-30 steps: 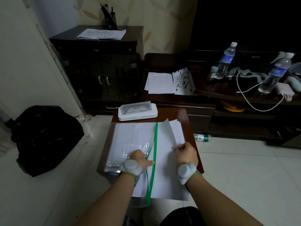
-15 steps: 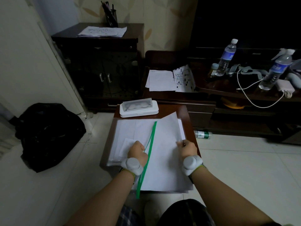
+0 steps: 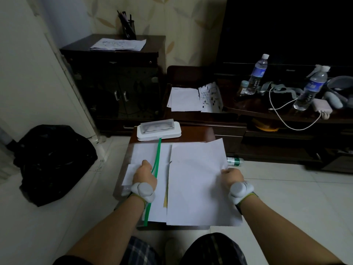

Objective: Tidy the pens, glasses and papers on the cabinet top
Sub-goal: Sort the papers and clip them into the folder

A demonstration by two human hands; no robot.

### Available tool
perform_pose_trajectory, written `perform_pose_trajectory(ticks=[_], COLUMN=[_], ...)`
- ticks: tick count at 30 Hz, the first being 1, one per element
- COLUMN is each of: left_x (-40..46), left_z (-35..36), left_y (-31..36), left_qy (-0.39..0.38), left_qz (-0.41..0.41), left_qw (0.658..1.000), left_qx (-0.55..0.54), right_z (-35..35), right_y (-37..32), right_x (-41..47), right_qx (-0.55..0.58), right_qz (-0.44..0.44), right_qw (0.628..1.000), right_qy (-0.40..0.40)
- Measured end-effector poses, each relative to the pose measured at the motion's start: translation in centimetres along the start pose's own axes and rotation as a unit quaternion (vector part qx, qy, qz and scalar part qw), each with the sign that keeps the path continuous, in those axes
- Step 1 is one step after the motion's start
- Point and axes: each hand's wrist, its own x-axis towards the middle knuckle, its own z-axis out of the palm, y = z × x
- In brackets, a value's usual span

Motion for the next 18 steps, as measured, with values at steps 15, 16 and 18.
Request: perform_pose_trajectory(ticks=[15, 16, 18], left_x=[0.1, 0.1, 0.1], left_z=[0.6, 0.5, 0.5], left_y=[-0.7, -0.8, -0.8], left_qy=[-0.019, -0.016, -0.012], left_qz=[-0.021, -0.02, -0.018], left_qw=[1.0, 1.0, 1.0], left_qx=[-0.015, -0.015, -0.015], right_z=[1.1, 1.2, 1.2], right_y=[-0.6, -0.7, -0.9], right_x=[-0.8, -0.9, -1.1], right_qx=[-0.06, -0.064, -0.071], right_qz=[-0.043, -0.042, -0.04], right_qw=[0.997, 0.997, 0.996], right_qy=[-0.033, -0.031, -0.029])
